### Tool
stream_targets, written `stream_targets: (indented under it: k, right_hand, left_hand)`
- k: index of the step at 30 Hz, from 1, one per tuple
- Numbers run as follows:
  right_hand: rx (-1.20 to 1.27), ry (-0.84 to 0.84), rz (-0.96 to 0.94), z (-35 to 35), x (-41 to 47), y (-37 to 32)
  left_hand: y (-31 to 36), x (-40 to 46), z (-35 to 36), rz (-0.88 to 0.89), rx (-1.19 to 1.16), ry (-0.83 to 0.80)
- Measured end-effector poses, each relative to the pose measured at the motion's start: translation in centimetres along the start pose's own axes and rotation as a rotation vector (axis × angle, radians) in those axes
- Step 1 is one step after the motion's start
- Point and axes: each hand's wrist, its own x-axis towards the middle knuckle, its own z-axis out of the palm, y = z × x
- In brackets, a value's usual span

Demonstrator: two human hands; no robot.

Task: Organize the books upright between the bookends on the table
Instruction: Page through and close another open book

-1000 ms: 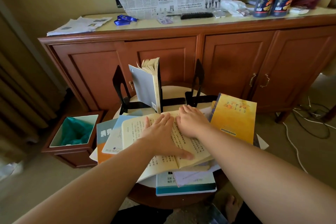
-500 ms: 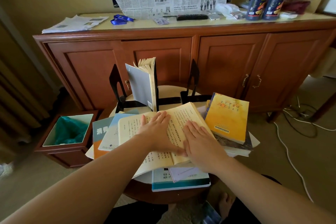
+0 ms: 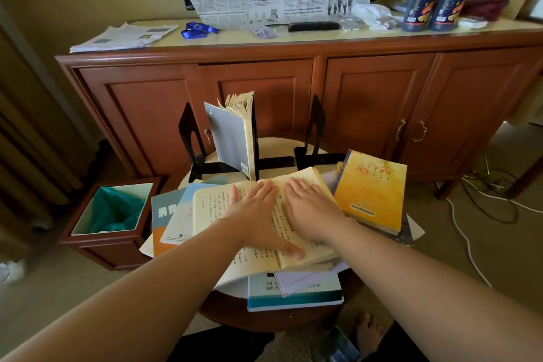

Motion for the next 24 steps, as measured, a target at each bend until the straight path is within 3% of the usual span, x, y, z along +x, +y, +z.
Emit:
stream_targets:
  k: [8, 20, 24]
  right_hand:
    - [-0.032, 0.001, 0.148, -0.6, 4.5, -0.6]
    - [-0.051, 0.017, 0.065, 1.2, -7.8, -0.2]
    - [0.061, 0.042, 0.105, 1.0, -9.0, -0.4]
  left_hand:
    - [-0.1, 0.0, 0.3, 0.006, -0.041, 0.029]
    - [0.3, -0.7, 0.1, -0.011, -0.025, 0.045]
    - [0.2, -1.4, 0.5, -0.039, -0.056, 0.06]
